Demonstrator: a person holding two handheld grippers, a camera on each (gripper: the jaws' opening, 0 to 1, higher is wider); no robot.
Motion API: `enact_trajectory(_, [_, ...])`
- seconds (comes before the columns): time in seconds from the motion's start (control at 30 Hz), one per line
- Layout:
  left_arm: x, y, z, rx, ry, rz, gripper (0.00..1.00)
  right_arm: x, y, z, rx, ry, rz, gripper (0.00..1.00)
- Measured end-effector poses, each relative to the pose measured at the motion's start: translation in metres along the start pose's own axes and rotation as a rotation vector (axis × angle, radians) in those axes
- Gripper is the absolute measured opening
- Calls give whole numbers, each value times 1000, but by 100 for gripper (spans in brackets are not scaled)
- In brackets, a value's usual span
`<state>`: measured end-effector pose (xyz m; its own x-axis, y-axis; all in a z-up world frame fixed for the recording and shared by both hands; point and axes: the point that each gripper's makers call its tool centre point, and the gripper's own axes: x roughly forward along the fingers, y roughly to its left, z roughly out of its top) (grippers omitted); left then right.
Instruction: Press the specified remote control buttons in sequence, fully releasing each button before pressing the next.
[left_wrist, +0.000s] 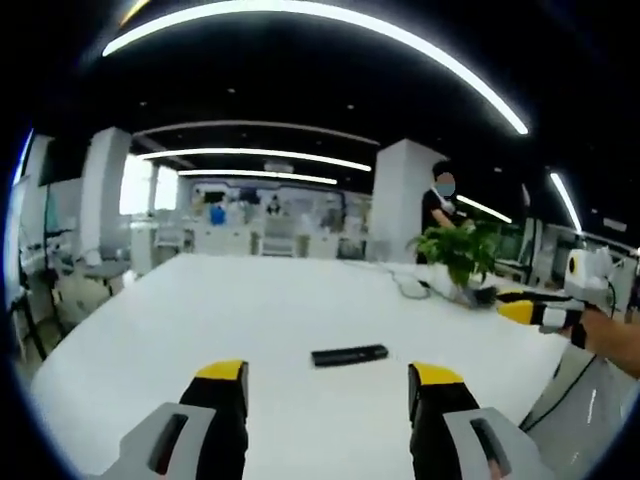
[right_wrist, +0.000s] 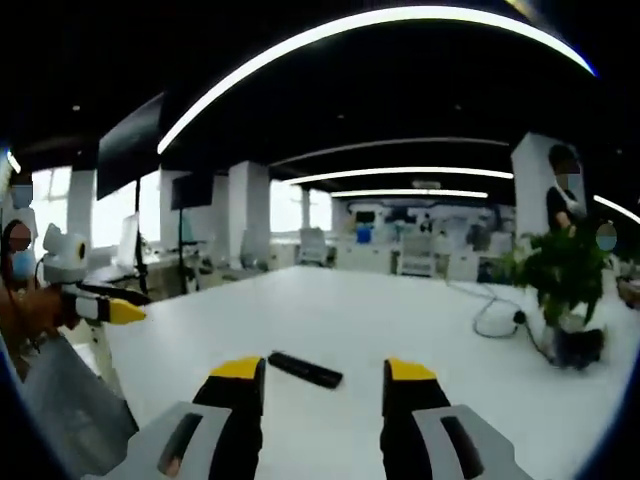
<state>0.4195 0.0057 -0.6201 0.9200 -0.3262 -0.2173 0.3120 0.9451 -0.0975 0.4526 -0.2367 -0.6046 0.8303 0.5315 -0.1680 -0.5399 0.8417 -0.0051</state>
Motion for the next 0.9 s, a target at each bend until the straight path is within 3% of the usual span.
enact_trajectory(0.17, [2,2,-2,-2,-6,-20,65,-8,9,-3,-41,-5,72,42])
enact_trajectory(0.5, [14,0,-7,-5,4,-60,63,-3,15,-21,-52,36,110,39])
enact_trajectory(0.9, [16,-14,-25,22,75,-105,63,-3,22,-32,-82,88,123,36])
